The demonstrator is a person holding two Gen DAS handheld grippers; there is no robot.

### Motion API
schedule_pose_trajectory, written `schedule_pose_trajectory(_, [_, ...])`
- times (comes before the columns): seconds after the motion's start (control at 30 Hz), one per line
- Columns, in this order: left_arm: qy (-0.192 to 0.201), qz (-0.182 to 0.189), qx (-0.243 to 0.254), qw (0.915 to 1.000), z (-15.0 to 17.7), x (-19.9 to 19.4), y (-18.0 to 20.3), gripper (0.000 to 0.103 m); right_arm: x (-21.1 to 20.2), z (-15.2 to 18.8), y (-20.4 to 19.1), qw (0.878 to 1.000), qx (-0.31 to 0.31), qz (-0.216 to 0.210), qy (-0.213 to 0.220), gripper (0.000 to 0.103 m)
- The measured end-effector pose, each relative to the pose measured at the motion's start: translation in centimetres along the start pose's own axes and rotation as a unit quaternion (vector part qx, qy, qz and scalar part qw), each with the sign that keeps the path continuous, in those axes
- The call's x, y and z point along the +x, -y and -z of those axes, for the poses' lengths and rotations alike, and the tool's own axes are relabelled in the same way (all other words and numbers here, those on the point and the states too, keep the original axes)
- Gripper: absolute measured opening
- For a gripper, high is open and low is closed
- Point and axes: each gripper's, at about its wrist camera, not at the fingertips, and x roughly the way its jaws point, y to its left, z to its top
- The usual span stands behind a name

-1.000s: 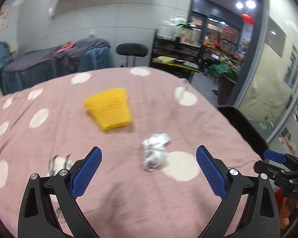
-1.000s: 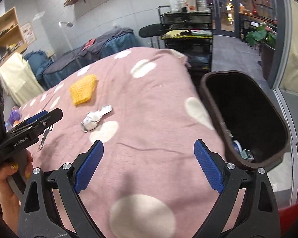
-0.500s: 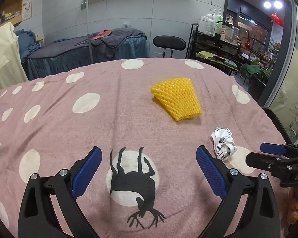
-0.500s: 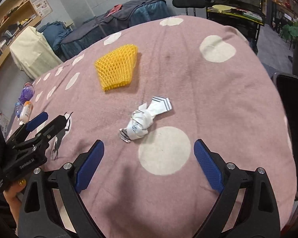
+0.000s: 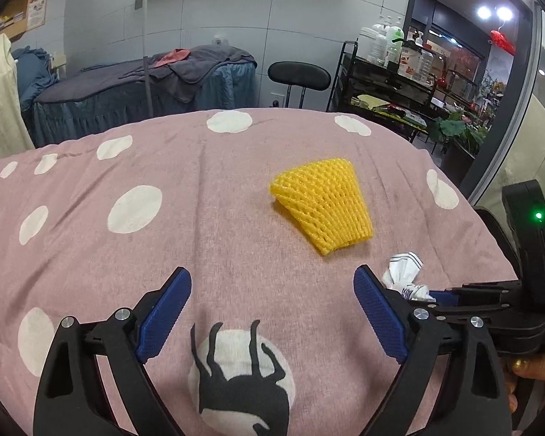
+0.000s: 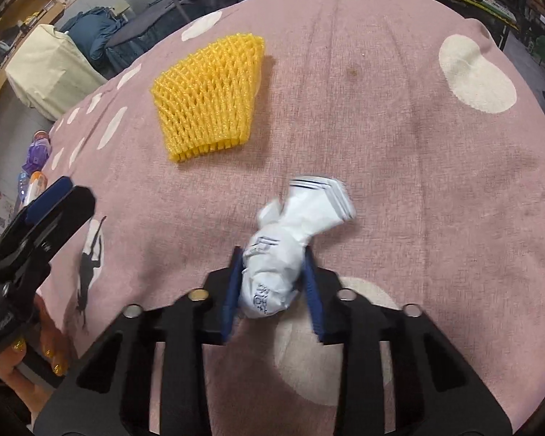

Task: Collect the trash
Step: 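Grasp the crumpled white wrapper with the right tool while the left tool grasps the yellow foam net, then carry the white wrapper into the bin and open the right tool while the left tool carries the yellow net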

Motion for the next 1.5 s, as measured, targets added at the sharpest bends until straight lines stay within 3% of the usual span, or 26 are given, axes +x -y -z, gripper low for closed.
schedule_pose_trajectory(0.07, [-0.016, 0.018, -0.006, 0.9997, -0.7, 1.3, 0.0, 0.087, -0.9, 0.2, 0.2, 1.000, 0.004, -0.017, 0.009, 0.028])
schedule_pose_trajectory(0.2, [-0.030, 0.051, -0.024, 0.9979, -2.2, 3.4, 0.5, 0.083, -3.6, 1.1, 0.4, 0.999, -0.005, -0.011, 0.047, 0.028])
schedule_pose_trajectory(0.33, [-0.041, 0.060, -0.025, 0.9970, -3.6, 5.8, 1.6, 0.077, -6.1, 2.4, 0.5, 0.997, -0.010, -0.009, 0.070, 0.028])
schedule_pose_trajectory(0.43, [-0.057, 0.070, -0.029, 0.9955, -4.1, 7.3, 2.2, 0.065, -7.9, 3.7, 0.1, 0.995, -0.026, 0.002, 0.091, 0.028])
schedule_pose_trajectory(0.53, [-0.054, 0.055, -0.013, 0.9969, -4.4, 7.8, 2.9, 0.045, -8.9, 4.4, 0.2, 0.994, -0.028, 0.005, 0.104, 0.028])
schedule_pose_trajectory(0.6, [-0.057, 0.056, -0.009, 0.9968, -4.4, 7.8, 3.3, 0.022, -9.2, 4.9, 0.2, 0.993, -0.027, 0.011, 0.116, 0.028])
schedule_pose_trajectory(0.67, [-0.052, 0.057, -0.001, 0.9970, -4.3, 7.5, 3.8, 0.013, -9.8, 5.4, 0.7, 0.991, -0.026, 0.007, 0.128, 0.028])
schedule_pose_trajectory(0.97, [0.006, 0.051, 0.018, 0.9985, -3.1, 2.3, 5.4, 0.011, -12.3, 7.5, 2.1, 0.984, -0.021, 0.015, 0.176, 0.028])
schedule_pose_trajectory(1.5, [0.038, 0.076, 0.021, 0.9962, -0.6, -3.5, 10.1, 0.011, -16.0, 10.6, 6.3, 0.974, 0.009, 0.026, 0.225, 0.028])
